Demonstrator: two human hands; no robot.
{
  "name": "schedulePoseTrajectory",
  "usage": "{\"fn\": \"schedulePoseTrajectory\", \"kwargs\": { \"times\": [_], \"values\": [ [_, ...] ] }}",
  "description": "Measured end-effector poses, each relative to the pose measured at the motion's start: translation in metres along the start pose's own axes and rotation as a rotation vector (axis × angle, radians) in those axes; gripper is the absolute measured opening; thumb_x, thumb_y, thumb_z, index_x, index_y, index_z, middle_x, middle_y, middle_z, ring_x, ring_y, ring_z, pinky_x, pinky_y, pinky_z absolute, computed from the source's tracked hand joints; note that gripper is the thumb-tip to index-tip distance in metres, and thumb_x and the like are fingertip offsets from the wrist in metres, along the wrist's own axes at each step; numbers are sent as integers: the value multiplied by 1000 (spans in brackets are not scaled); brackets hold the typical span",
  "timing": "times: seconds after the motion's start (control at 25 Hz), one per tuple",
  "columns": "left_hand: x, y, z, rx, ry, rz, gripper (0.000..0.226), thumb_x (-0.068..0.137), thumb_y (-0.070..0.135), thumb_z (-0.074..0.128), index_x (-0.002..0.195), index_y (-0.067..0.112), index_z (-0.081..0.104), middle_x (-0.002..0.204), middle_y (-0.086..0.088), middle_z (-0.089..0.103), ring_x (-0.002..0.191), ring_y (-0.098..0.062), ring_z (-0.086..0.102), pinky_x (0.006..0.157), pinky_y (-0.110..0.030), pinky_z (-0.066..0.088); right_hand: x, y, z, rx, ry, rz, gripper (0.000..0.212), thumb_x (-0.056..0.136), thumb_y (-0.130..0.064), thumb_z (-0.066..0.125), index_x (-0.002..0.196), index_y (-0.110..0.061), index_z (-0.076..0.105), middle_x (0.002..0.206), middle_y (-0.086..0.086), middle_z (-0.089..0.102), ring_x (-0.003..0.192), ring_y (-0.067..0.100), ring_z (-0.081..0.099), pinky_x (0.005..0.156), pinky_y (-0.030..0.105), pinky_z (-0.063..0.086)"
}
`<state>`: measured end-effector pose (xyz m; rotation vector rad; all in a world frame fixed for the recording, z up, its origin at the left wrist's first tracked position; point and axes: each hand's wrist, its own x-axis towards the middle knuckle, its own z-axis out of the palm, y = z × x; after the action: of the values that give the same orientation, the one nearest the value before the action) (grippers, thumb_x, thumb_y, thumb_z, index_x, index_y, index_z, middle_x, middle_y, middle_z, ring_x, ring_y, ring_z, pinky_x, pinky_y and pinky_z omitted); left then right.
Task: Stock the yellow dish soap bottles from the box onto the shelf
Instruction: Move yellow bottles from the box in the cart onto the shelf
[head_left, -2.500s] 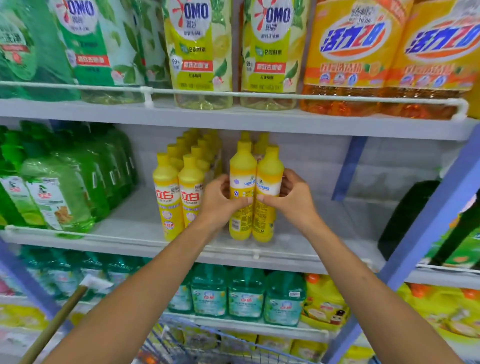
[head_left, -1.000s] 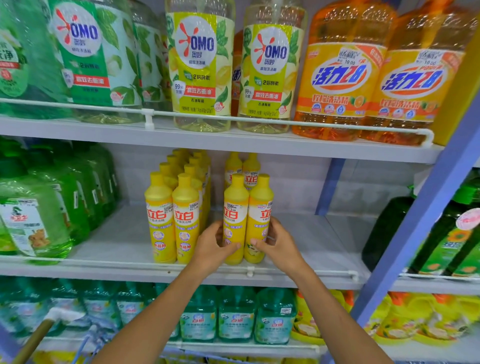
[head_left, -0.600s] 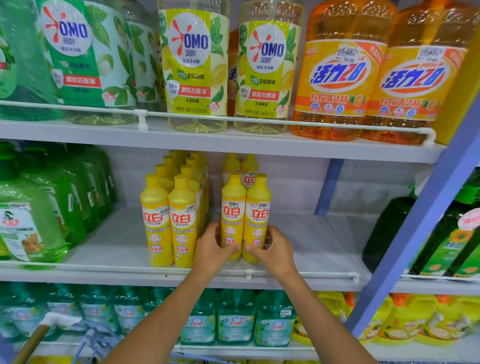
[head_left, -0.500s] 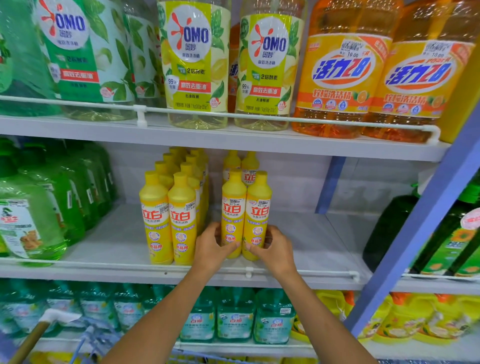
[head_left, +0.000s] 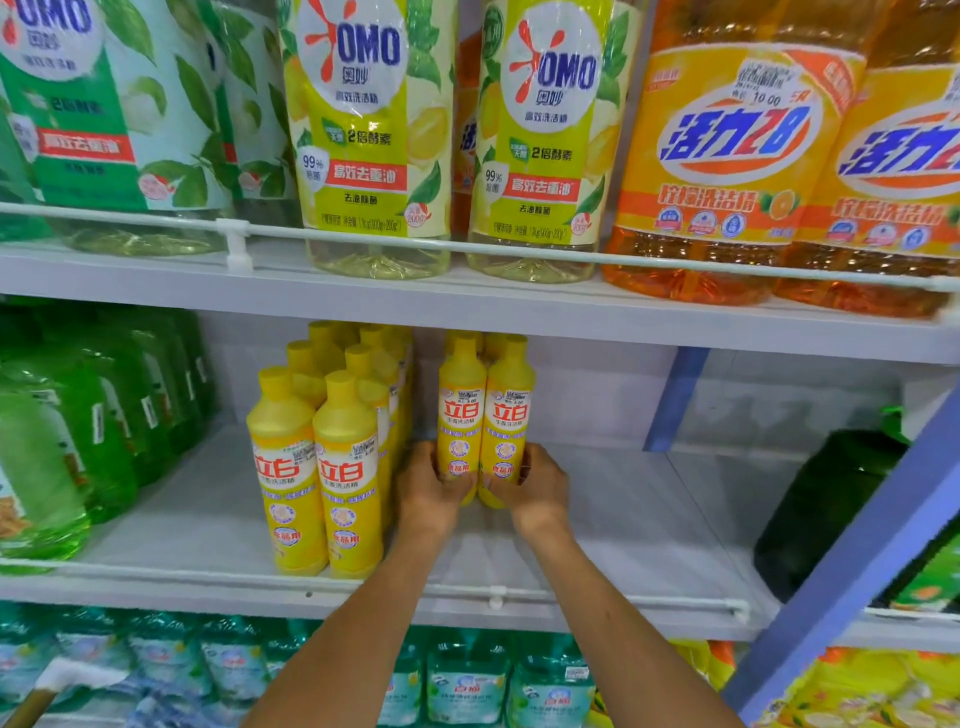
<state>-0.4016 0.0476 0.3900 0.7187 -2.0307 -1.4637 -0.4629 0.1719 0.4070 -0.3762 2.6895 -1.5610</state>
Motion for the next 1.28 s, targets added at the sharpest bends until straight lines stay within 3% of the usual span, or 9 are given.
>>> {"fn": "schedulePoseTrajectory", "kwargs": {
  "times": [0.24, 0.36, 0.48, 0.8, 1.04, 1.28],
  "values": [
    [19, 0, 8, -10, 33, 10, 46, 74, 16, 87, 112, 11, 61, 105, -2, 69, 90, -18, 66, 79, -31, 53, 19, 2, 11, 1, 50, -38, 51, 68, -41, 88, 110, -21, 68, 109, 2, 75, 96, 22, 72, 87, 37, 59],
    [27, -4, 11, -12, 37, 12, 46, 73, 16, 88, 111, 12, 62, 107, -4, 71, 92, -20, 68, 82, -36, 57, 24, 5, 14, 35, 51, -59, 52, 65, -44, 88, 109, -22, 68, 107, 1, 75, 93, 20, 72, 85, 39, 60],
    [36, -11, 14, -15, 49, 34, 44, 71, 15, 88, 106, 11, 62, 106, -10, 73, 93, -25, 71, 82, -43, 59, 29, 5, 14, 41, 53, -95, 51, 68, -36, 91, 109, -16, 69, 107, 4, 75, 94, 22, 72, 80, 29, 55],
    [48, -19, 21, -50, 65, 71, 42, 73, 16, 87, 107, 13, 61, 105, -7, 73, 93, -23, 71, 84, -46, 60, 37, 7, 22, 26, 86, -102, 48, 72, -37, 87, 112, -19, 68, 109, 2, 75, 96, 21, 71, 79, 26, 51],
    [50, -22, 22, -63, 73, 81, 44, 73, 19, 88, 107, 15, 61, 105, -5, 73, 93, -21, 70, 84, -43, 60, 36, 6, 23, 11, 97, -103, 48, 74, -40, 86, 115, -20, 68, 110, -1, 74, 96, 17, 69, 67, 12, 40],
    [53, -16, 19, -10, 36, 53, 49, 71, 23, 90, 110, 13, 63, 111, -8, 73, 97, -25, 70, 87, -46, 59, 37, 3, 19, -34, 60, -123, 50, 73, -43, 86, 113, -19, 69, 108, 1, 74, 94, 20, 70, 77, 23, 48]
  ]
}}
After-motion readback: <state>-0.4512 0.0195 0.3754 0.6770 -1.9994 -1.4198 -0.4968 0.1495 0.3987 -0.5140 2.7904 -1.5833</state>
